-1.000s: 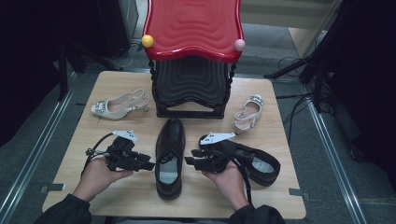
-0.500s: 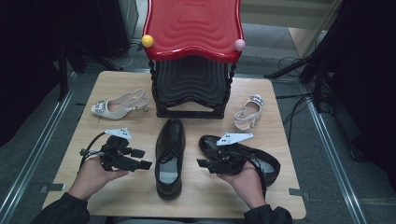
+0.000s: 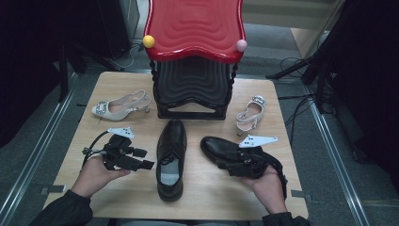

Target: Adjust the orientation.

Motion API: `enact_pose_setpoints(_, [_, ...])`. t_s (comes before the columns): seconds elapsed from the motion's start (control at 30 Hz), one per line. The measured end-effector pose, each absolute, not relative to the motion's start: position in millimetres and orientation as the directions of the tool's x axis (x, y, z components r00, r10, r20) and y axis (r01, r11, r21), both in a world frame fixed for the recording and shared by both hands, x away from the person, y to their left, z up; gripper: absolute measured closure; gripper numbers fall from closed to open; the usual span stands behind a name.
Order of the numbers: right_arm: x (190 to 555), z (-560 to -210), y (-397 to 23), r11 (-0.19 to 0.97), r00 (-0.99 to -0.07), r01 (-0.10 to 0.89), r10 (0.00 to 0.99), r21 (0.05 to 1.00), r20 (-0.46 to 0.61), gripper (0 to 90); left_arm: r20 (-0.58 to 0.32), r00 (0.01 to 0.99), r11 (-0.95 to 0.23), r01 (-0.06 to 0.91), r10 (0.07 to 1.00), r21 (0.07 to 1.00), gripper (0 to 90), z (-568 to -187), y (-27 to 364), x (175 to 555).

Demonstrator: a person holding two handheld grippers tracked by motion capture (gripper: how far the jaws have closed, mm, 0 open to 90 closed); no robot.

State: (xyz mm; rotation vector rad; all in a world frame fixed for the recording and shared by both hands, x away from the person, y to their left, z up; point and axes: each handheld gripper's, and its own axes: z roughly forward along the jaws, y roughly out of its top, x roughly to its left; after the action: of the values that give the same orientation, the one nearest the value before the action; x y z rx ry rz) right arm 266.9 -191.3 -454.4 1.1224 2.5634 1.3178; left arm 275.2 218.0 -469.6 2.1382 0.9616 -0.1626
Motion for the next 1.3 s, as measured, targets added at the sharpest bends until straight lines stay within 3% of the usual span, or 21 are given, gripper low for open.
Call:
enact_pose_setpoints(0.87, [244.5,-445.5,-256.8,0.305,-0.65,0.609,0.721,0.733,0.24,48.3,-0.386,0.735,-0.441,0.656,0.557,0.612,34.0,-465.8,205.0,290.0])
enact_pose_setpoints(1.3, [244.3,-461.6,-267.7,0.306,-0.617,0.642,0.751,0.703,0.236,51.4,-0.399,0.721,-0.418,0.669,0.567,0.615,34.0,-466.5,203.2,294.4])
